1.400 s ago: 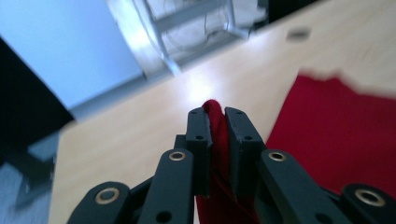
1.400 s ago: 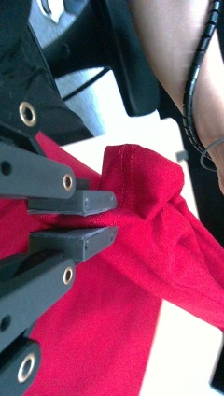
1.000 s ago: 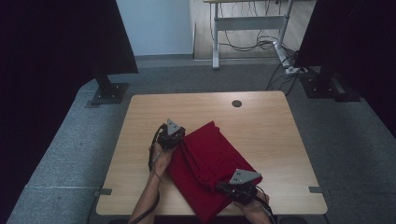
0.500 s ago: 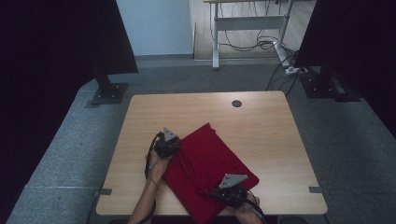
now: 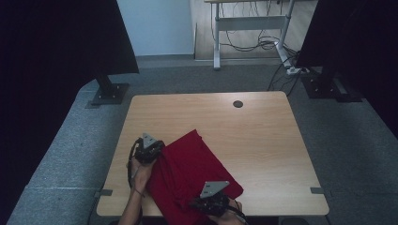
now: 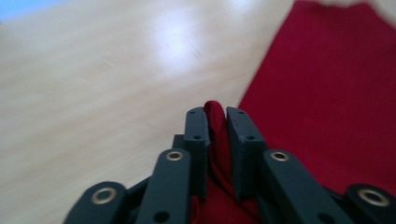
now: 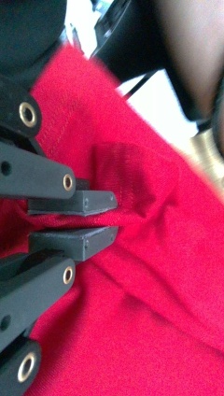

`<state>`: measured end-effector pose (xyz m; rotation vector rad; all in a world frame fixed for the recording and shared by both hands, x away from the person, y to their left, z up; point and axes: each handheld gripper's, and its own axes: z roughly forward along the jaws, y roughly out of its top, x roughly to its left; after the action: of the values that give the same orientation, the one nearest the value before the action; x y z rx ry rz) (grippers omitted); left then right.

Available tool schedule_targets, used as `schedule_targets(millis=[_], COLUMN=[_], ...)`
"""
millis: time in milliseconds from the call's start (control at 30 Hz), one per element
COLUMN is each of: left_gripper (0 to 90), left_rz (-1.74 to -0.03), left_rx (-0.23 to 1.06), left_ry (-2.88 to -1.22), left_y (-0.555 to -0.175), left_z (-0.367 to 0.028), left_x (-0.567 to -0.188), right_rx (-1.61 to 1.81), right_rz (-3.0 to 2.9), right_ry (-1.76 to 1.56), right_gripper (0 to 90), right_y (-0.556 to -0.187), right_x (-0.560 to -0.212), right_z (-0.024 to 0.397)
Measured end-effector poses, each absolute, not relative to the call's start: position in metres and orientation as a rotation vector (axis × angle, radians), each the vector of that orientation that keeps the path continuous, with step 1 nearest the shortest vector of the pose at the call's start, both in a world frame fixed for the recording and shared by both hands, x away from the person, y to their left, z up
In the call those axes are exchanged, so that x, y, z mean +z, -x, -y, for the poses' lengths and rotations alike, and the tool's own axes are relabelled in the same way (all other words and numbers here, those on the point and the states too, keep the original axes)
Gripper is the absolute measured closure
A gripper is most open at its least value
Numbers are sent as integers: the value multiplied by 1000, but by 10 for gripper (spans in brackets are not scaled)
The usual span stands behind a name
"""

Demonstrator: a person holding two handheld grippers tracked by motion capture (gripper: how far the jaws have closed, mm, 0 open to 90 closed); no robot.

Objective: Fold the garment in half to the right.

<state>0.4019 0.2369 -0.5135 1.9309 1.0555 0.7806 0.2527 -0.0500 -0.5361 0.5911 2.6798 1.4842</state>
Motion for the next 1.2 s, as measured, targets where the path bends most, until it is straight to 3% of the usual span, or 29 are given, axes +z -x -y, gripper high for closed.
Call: schedule_targets(millis=[133, 167, 200, 333, 400, 433, 567, 600, 633, 700, 733, 767, 800, 1200], left_gripper=[827, 827, 836, 837, 837, 837, 837, 837, 835, 835, 835, 833, 831, 808], left_rz=[-1034, -968, -948, -884, -884, -848, -834, -802, -806, -806, -832, -832, -852, -908], left_rx=[792, 889, 912, 930, 930, 882, 871, 802, 788, 788, 789, 789, 809, 770], left_ry=[-1914, -1887, -1877, -1805, -1805, -1761, -1763, -1820, -1850, -1850, -1988, -1988, -2078, -2118], left_y=[-400, -393, -391, -392, -392, -401, -406, -428, -434, -434, -446, -446, -450, -449], left_z=[-238, -234, -232, -222, -222, -207, -200, -171, -164, -164, -146, -146, -142, -155], left_x=[-503, -466, -454, -418, -418, -408, -410, -442, -454, -454, -494, -494, -516, -540], right_rx=[1540, 1540, 1592, 1595, 1590, 1594, 1588, 1588, 1517, 1495, 1495, 1495, 1400, 1322], right_rz=[-2638, -2638, -2558, -2471, -2447, -2403, -2397, -2397, -2421, -2436, -2436, -2436, -2525, -2612], right_ry=[-565, -565, -516, -485, -491, -561, -593, -593, -722, -752, -752, -752, -847, -848], right_gripper=[826, 827, 826, 826, 826, 825, 825, 825, 825, 825, 825, 825, 824, 823], right_y=[-248, -248, -242, -239, -239, -245, -248, -248, -258, -261, -261, -261, -270, -273], right_x=[-520, -520, -489, -460, -455, -454, -457, -457, -486, -495, -495, -495, -531, -554], right_z=[50, 50, 53, 68, 74, 97, 104, 104, 126, 130, 130, 130, 135, 120])
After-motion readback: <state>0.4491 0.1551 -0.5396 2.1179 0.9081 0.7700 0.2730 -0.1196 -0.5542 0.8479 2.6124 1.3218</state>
